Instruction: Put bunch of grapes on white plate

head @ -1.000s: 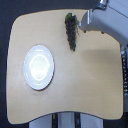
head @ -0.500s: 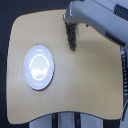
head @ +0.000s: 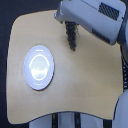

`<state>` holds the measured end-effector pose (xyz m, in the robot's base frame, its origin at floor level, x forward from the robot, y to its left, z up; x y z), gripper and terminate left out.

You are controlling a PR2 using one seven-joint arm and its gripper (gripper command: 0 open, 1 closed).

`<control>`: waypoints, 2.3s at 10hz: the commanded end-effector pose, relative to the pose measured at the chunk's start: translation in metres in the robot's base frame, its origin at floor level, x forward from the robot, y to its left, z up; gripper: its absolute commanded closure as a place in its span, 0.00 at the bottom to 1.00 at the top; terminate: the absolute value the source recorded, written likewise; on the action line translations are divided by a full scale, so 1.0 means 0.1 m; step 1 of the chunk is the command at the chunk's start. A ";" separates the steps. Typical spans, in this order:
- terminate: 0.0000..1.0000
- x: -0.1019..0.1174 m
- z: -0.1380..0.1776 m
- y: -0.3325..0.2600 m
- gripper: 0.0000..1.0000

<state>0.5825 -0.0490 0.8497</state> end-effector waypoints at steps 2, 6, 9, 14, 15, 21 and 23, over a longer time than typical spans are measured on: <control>0.00 0.10 -0.60 -0.04 0.00; 0.00 0.11 -0.94 -0.07 0.00; 0.00 0.19 -1.10 -0.11 0.00; 0.00 0.32 -1.30 -0.18 0.00; 0.00 0.35 -1.33 -0.19 0.00; 0.00 0.30 -1.42 -0.20 0.00; 0.00 0.30 -1.35 -0.15 0.00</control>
<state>0.6157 -0.0668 0.7125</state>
